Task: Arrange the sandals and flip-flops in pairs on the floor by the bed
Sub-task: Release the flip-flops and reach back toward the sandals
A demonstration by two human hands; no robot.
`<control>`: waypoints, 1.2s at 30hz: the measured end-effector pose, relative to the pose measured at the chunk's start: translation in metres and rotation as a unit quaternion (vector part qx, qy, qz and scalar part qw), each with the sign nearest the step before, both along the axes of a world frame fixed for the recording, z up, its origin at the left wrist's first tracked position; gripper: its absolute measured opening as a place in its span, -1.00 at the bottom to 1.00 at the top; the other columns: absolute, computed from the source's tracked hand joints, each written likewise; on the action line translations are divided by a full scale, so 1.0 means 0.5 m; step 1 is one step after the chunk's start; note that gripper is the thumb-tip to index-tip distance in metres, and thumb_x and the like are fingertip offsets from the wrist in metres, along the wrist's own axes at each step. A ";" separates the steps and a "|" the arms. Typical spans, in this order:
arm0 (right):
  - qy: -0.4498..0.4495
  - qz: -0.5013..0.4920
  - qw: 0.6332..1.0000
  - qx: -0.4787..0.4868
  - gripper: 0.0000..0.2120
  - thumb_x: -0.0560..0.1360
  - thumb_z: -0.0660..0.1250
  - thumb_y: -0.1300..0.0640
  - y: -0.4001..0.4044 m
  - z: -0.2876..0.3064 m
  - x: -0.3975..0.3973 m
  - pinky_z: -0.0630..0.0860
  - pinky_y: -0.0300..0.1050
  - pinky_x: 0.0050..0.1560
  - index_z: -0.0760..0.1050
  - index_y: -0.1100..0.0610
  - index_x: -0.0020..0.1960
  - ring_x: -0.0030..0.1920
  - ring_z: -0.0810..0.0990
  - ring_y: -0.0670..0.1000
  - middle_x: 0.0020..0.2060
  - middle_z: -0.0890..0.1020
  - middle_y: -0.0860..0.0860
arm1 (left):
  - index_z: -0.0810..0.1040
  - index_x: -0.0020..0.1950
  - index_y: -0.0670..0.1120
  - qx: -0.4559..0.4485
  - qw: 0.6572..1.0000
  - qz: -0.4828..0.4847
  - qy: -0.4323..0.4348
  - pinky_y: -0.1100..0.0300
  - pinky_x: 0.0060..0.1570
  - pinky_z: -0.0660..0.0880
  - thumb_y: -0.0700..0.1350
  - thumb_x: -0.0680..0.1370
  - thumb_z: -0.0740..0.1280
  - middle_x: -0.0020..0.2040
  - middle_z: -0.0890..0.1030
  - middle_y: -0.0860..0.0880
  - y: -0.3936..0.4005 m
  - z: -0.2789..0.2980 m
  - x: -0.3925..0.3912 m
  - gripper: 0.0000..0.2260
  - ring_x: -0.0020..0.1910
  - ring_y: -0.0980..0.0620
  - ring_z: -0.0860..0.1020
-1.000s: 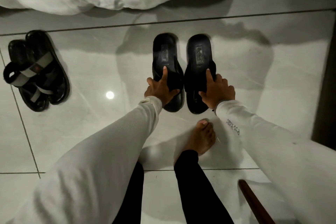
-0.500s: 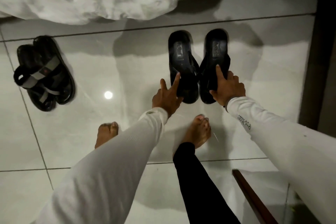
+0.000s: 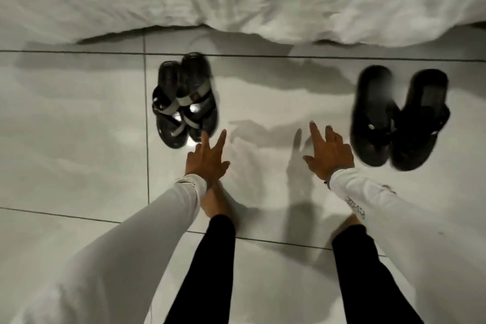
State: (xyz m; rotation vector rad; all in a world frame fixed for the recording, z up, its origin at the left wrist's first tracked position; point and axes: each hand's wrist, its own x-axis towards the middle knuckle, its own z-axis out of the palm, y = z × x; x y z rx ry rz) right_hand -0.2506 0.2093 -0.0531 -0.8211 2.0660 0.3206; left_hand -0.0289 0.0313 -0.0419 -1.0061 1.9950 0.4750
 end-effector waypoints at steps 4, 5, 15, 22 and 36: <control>-0.038 0.002 0.999 -0.025 -0.18 0.58 0.33 -0.05 -0.168 -0.022 0.126 0.35 0.18 0.44 -0.08 0.02 0.66 0.56 0.23 0.27 0.62 0.10 0.22 | -0.04 0.63 0.09 -0.038 0.995 0.078 0.039 -0.20 0.20 0.50 0.07 0.55 0.34 0.55 0.14 -0.23 -0.130 -0.015 0.114 -0.24 0.36 -0.33 0.43; -0.050 -0.009 0.997 -0.050 -0.21 0.58 0.33 0.00 -0.216 -0.030 0.155 0.36 0.17 0.44 -0.03 0.04 0.65 0.55 0.26 0.27 0.61 0.11 0.21 | -0.01 0.62 0.09 -0.053 0.991 0.109 0.059 -0.21 0.18 0.51 0.06 0.55 0.35 0.53 0.17 -0.24 -0.163 -0.022 0.132 -0.25 0.30 -0.36 0.47; -0.031 0.053 0.993 -0.099 -0.39 0.52 0.37 0.12 -0.555 -0.135 0.292 0.48 0.20 0.28 0.27 -0.02 0.51 0.33 0.49 0.32 0.65 -0.06 0.16 | 0.03 0.62 0.11 0.029 0.975 0.198 0.094 -0.17 0.42 0.29 0.09 0.54 0.36 0.51 0.21 -0.28 -0.397 -0.161 0.150 -0.25 0.45 -0.36 0.30; 0.007 0.053 0.995 -0.083 -0.56 0.62 0.26 -0.03 -0.465 -0.164 0.260 0.50 0.19 0.23 0.34 0.05 0.46 0.31 0.53 0.33 0.63 0.11 0.20 | 0.07 0.60 0.10 0.038 0.968 0.230 0.096 -0.17 0.35 0.38 0.07 0.61 0.25 0.46 0.20 -0.30 -0.372 -0.190 0.121 -0.40 0.31 -0.40 0.43; -0.021 -0.001 0.992 -0.121 -0.63 0.65 0.23 0.05 -0.473 -0.155 0.316 0.62 0.19 0.11 0.38 0.13 0.42 0.15 0.66 0.35 0.63 0.12 0.21 | 0.11 0.59 0.14 0.052 0.968 0.222 0.103 -0.18 0.31 0.43 0.07 0.61 0.25 0.42 0.26 -0.28 -0.396 -0.187 0.129 -0.43 0.29 -0.38 0.44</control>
